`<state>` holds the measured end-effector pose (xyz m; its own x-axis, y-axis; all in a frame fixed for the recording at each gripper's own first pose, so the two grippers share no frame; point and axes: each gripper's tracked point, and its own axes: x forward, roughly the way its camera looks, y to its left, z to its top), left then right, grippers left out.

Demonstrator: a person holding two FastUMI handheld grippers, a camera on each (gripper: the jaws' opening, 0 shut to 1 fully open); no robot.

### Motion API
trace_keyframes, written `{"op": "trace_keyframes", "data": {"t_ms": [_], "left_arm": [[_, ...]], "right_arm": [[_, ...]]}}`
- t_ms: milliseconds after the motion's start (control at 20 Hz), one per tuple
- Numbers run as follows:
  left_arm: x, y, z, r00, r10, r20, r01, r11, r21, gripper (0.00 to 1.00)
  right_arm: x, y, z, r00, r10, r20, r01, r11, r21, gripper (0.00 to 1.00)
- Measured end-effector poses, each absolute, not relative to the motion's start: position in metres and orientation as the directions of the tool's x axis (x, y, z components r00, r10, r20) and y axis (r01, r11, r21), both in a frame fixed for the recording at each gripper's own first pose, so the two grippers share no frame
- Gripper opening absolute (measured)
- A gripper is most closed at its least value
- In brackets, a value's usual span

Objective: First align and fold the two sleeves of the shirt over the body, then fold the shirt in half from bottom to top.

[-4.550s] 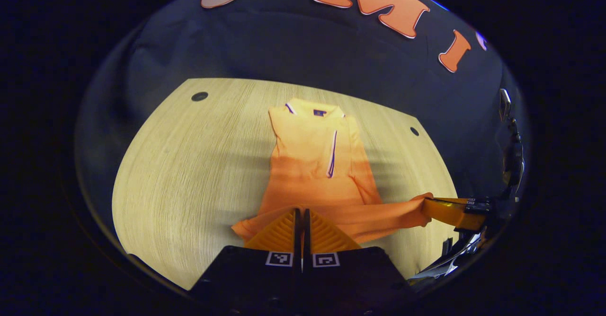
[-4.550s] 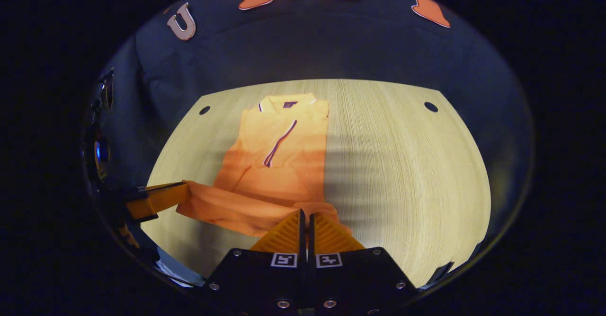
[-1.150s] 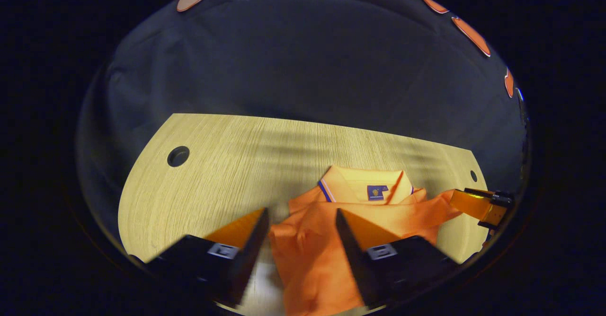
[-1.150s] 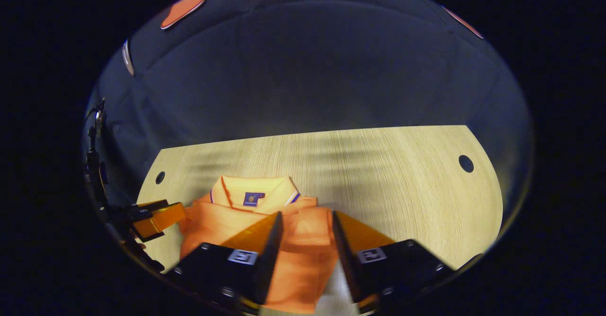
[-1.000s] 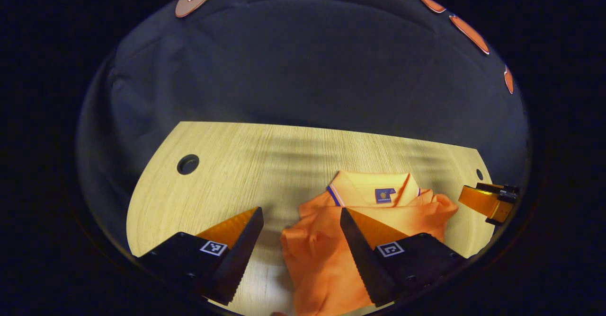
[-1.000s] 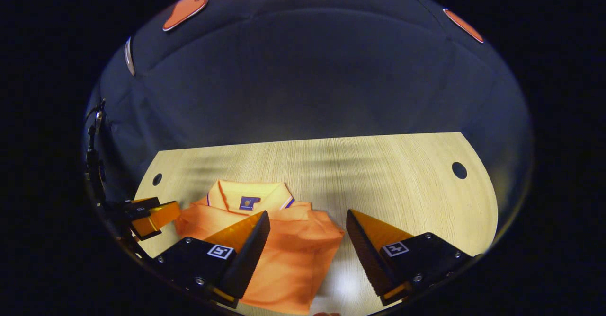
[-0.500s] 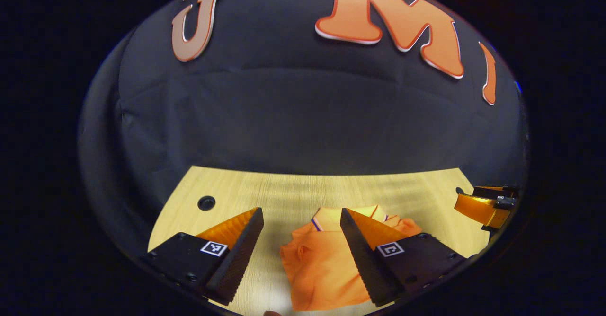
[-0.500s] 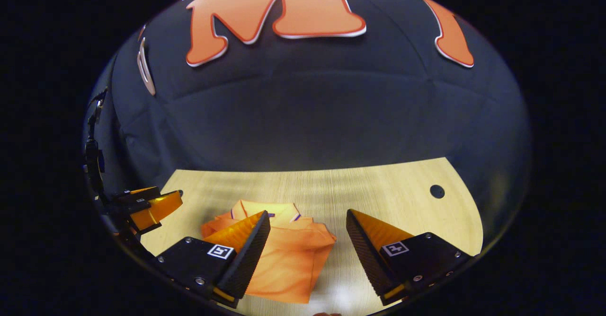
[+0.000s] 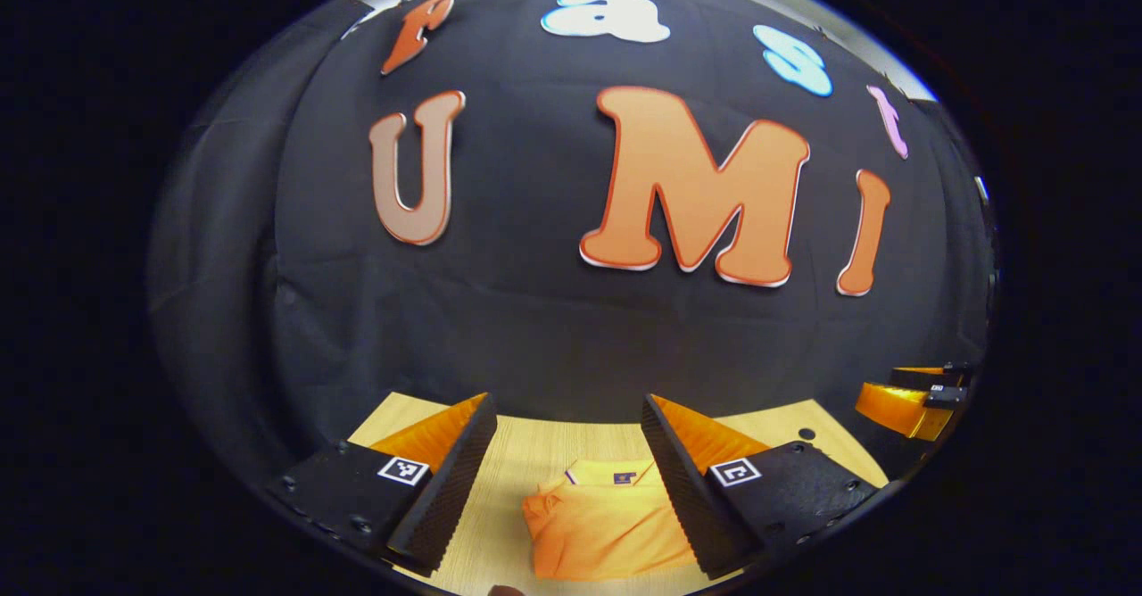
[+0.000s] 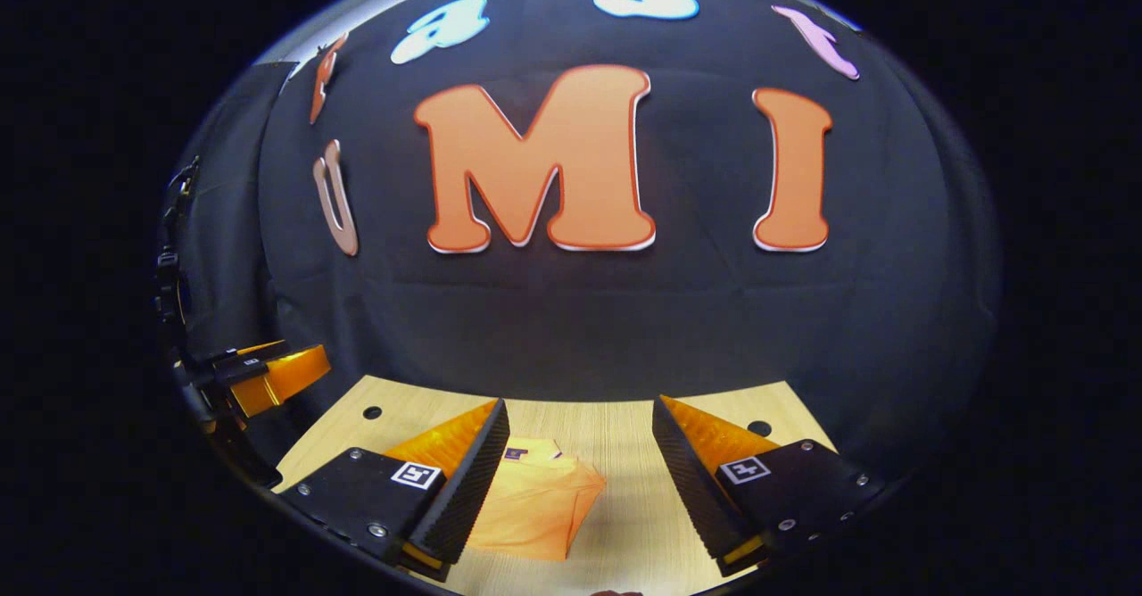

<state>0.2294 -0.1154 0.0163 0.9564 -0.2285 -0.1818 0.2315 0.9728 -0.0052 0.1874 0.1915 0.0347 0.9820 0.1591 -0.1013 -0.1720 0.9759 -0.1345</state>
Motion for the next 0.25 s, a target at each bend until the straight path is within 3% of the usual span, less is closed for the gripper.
{"op": "trace_keyframes", "data": {"t_ms": [250], "left_arm": [[0.166, -0.078, 0.044, 0.98, -0.18, -0.089, 0.182, 0.983, 0.016, 0.98]], "right_arm": [[0.119, 0.193, 0.053, 0.979, 0.201, 0.0, -0.2, 0.971, -0.129, 0.98]]}}
